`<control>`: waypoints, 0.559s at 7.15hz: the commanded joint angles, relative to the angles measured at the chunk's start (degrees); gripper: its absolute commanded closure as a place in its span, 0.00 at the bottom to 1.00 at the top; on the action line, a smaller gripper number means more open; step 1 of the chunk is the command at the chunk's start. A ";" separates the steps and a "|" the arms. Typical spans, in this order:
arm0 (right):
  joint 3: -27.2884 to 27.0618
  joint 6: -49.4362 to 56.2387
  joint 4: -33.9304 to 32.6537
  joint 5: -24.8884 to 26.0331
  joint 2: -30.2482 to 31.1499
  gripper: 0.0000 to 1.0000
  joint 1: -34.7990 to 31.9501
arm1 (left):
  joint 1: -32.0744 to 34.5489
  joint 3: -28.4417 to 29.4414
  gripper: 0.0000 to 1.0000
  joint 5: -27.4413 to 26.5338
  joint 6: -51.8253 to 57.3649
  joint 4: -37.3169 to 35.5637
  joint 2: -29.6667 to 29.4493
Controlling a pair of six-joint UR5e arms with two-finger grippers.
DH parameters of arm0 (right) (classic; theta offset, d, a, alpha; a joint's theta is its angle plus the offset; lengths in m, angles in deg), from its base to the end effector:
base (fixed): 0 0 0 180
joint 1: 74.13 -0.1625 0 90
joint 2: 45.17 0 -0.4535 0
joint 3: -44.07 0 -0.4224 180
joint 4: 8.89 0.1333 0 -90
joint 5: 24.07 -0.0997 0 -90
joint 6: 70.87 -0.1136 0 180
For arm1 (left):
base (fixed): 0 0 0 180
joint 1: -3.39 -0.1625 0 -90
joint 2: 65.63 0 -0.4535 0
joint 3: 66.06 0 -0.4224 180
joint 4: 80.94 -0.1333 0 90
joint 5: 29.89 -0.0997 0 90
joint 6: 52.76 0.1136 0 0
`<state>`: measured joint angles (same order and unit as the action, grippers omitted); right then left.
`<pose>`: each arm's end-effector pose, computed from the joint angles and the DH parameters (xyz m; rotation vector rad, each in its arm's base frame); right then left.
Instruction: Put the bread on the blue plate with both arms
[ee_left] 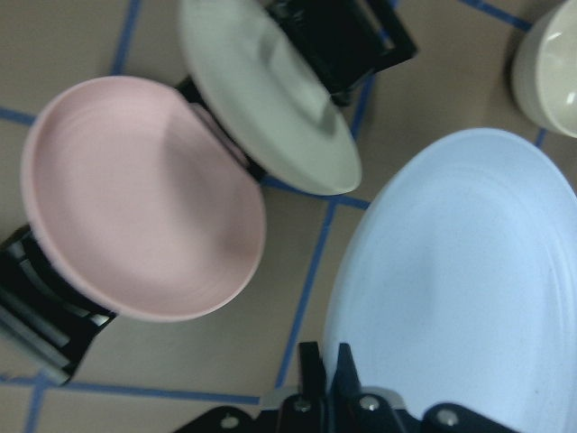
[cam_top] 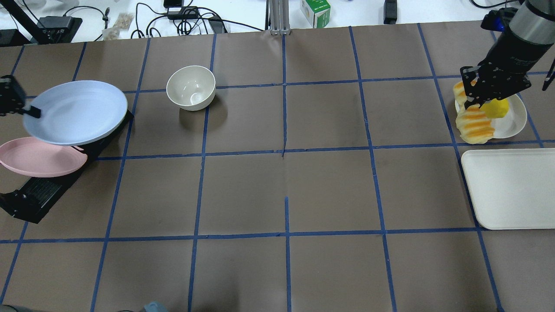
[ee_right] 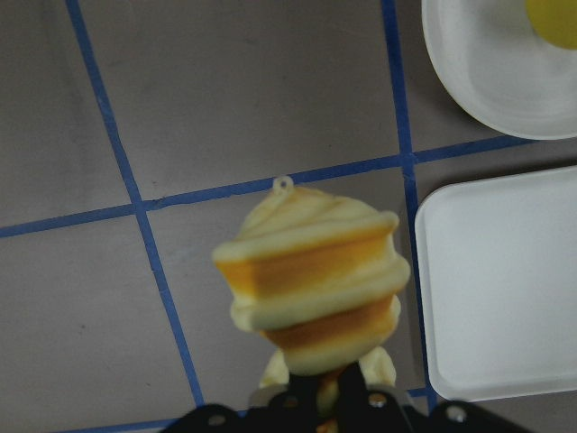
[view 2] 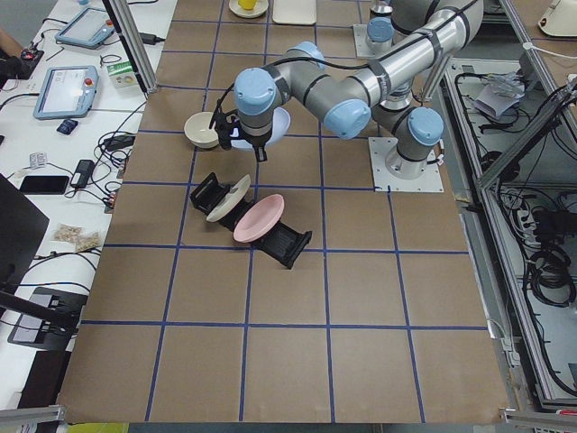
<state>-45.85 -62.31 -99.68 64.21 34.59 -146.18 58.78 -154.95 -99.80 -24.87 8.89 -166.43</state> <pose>-0.0475 -0.5904 0.4060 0.2547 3.0555 0.2340 0.1888 -0.5769 0.4152 0.2021 -2.7492 0.0571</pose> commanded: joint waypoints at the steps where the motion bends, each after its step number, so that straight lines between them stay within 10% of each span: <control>1: -0.43 -2.13 0.08 0.40 1.27 1.00 -3.97 | 8.83 -9.33 1.00 11.13 -1.60 -20.11 -5.00; 4: -0.43 -6.97 0.00 0.48 1.36 1.00 -7.23 | 22.88 -11.83 1.00 11.29 -21.12 -31.59 -8.53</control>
<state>-46.26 -67.78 -99.67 64.53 35.90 -152.37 76.22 -165.85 -88.49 -36.99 -17.27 -173.46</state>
